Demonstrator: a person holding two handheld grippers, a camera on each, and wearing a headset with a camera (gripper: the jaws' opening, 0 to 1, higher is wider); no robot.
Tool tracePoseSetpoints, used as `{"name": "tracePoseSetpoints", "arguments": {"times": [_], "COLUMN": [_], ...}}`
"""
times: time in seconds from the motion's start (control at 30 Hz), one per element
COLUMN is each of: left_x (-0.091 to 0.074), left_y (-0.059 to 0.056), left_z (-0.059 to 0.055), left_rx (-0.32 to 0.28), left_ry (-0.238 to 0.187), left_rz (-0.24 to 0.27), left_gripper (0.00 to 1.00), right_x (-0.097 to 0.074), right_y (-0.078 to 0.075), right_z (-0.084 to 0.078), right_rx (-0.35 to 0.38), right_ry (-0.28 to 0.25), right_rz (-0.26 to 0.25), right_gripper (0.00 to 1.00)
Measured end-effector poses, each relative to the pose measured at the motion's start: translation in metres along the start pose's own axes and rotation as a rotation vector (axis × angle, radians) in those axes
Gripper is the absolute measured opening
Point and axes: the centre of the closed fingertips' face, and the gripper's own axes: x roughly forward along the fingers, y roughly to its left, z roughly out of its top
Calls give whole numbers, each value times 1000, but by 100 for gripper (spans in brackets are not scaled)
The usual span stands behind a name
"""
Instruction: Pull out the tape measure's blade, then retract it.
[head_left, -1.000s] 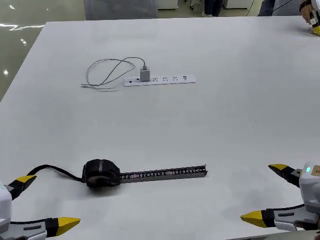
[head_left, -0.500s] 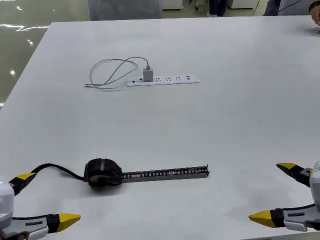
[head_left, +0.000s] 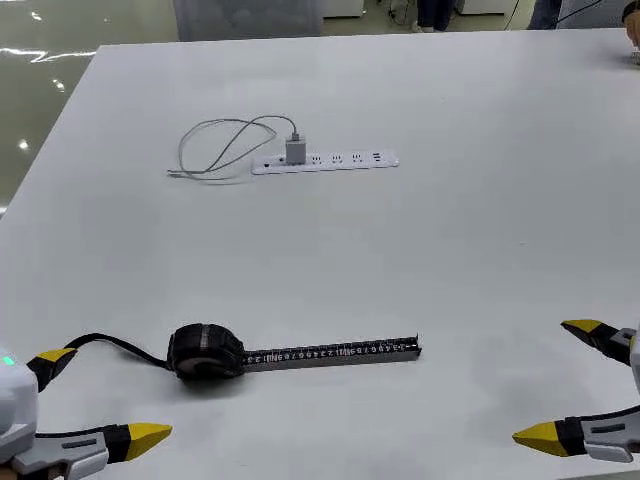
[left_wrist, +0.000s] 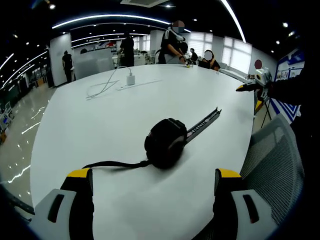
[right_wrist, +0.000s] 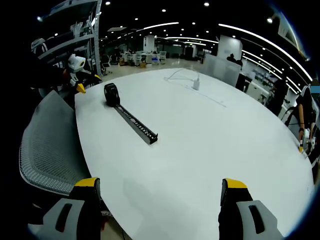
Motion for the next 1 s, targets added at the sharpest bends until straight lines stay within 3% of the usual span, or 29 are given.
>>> {"name": "tracePoseSetpoints", "arguments": {"times": [0.07,0.17,0.43,0.53,0.6,0.8,1.0], "left_x": [2,3,8,14,16,18,20], "left_y": [-1,-6,-15,-14,-13,-21,-24], "left_z": [-4,3,13,14,14,22,23], "left_rx": [-2,-4,-30,-9,-33,-30,-4], "left_ry": [29,0,-18,-12,-10,-24,-14], "left_rz": [9,4,1,32,45,43,53], "left_gripper": [99,99,99,99,99,99,99], "right_x": [-1,-1,1,2,3,7,10], "right_y": [-3,-5,-6,-7,-7,-10,-12], "right_z": [3,10,25,30,33,40,51], "right_rx": [-3,-13,-49,-68,-72,-108,-127], "right_ry": [-1,-3,5,5,5,17,16], "right_rz": [-2,8,35,41,46,68,74], "right_gripper": [99,99,99,99,99,99,99]}}
